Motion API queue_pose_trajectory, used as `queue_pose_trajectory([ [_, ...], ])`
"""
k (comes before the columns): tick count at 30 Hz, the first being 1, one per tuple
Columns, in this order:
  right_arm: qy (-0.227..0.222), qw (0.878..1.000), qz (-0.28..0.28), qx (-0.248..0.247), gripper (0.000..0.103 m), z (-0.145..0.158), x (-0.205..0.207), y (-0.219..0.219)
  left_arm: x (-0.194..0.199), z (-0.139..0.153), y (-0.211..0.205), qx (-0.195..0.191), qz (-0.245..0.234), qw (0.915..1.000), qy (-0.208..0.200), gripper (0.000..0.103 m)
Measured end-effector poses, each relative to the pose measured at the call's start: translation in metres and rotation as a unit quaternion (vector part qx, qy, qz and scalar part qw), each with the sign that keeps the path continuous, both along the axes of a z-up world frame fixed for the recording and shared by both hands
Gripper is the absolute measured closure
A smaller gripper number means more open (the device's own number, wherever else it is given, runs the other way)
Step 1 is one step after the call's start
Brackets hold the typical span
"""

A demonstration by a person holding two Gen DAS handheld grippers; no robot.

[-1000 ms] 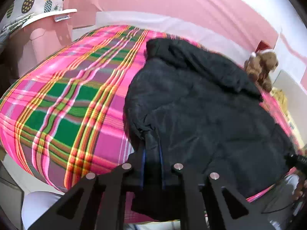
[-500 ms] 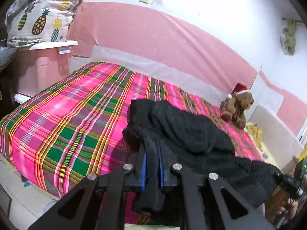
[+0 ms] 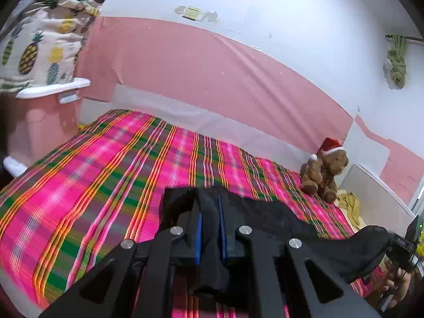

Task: Fold large clothes

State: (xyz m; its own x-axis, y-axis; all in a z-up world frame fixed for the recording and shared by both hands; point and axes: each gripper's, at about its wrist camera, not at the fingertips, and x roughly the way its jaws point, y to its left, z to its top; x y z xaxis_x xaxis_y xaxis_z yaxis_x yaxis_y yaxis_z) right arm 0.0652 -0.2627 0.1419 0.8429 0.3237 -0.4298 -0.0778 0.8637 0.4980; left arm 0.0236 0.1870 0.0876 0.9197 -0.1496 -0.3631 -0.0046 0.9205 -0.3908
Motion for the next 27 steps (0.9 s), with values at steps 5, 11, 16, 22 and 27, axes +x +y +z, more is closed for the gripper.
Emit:
queue_pose_trajectory([
  [5, 0.043, 0.999, -0.016, -0.013, 0.09, -0.009, 0.091, 0.001, 0.102, 0.0, 0.0, 0.021, 0.01, 0.9992, 0.033, 0.092],
  [11, 0.139, 0.989, -0.019, -0.046, 0.088, -0.072, 0.198, 0.005, 0.212, -0.06, -0.003, 0.041, 0.021, 0.992, 0.118, 0.091],
  [16, 0.178, 0.984, -0.007, -0.02, 0.083, -0.136, 0.235, 0.004, 0.253, -0.122, -0.001, 0.029, 0.023, 0.9856, 0.165, 0.085],
  [22, 0.167, 0.984, 0.012, 0.06, 0.076, -0.146, 0.234, -0.016, 0.253, -0.121, 0.013, -0.047, -0.002, 0.987, 0.154, 0.079],
  [27, 0.126, 0.983, 0.026, 0.128, 0.051, -0.112, 0.222, -0.034, 0.245, -0.092, 0.026, -0.092, -0.017, 0.9877, 0.125, 0.066],
])
